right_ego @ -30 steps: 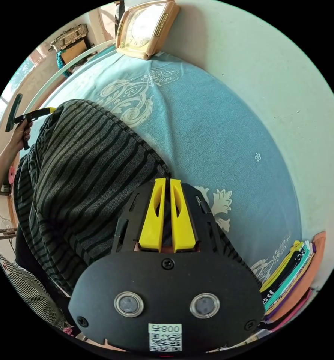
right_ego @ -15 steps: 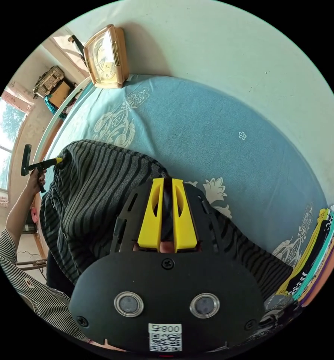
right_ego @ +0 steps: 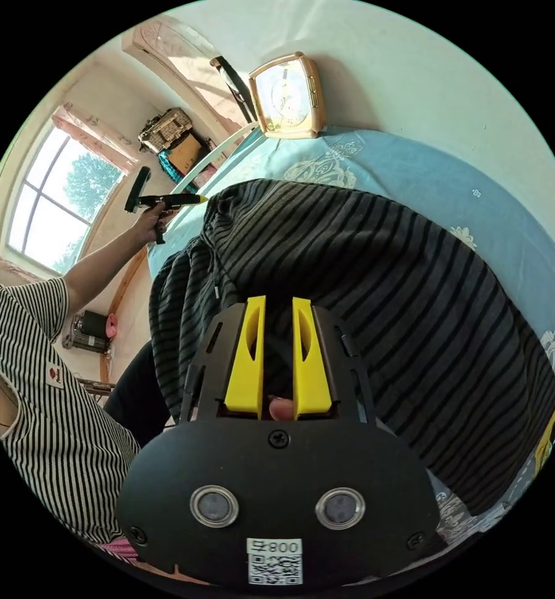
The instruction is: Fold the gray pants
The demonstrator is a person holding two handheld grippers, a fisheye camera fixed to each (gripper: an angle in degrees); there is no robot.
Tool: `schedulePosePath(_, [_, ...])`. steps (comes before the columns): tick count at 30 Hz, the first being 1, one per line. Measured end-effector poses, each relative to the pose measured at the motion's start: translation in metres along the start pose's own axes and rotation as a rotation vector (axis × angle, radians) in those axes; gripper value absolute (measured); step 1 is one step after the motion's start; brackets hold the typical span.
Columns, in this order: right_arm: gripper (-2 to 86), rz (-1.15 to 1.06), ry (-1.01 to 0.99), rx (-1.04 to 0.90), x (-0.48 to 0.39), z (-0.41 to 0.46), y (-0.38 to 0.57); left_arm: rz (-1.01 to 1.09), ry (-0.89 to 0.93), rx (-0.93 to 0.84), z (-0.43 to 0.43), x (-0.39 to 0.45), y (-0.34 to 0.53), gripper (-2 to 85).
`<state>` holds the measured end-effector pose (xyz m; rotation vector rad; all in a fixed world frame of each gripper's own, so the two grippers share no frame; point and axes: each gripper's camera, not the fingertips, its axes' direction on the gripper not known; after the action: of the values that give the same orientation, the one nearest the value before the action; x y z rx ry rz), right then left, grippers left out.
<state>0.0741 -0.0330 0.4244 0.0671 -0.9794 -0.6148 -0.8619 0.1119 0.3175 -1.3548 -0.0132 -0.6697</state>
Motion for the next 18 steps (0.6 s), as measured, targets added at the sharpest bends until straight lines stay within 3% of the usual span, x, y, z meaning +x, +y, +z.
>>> schedulePosePath(6, [9.9,-0.124,-0.091,-0.144,-0.065,0.022,0.062,-0.142,0.074,-0.096,-0.015,-0.013,0.112,14.3])
schedulePosePath(10, [9.7,-0.195,0.061,-0.302,-0.099,0.062,0.101,-0.315,0.188,-0.081,-0.002,-0.013,0.171,14.4])
schedulePosePath(12, [8.6,-0.171,0.096,-0.356,-0.099,0.076,0.112,-0.355,0.189,-0.07,0.007,-0.009,0.178,13.3])
schedulePosePath(15, [4.9,-0.142,0.159,-0.352,-0.097,0.088,0.129,-0.343,0.053,-0.141,0.02,0.004,0.177,6.9])
schedulePosePath(18, [2.0,-0.117,0.14,-0.354,-0.094,0.083,0.136,-0.312,0.121,-0.117,0.019,0.012,0.181,2.1])
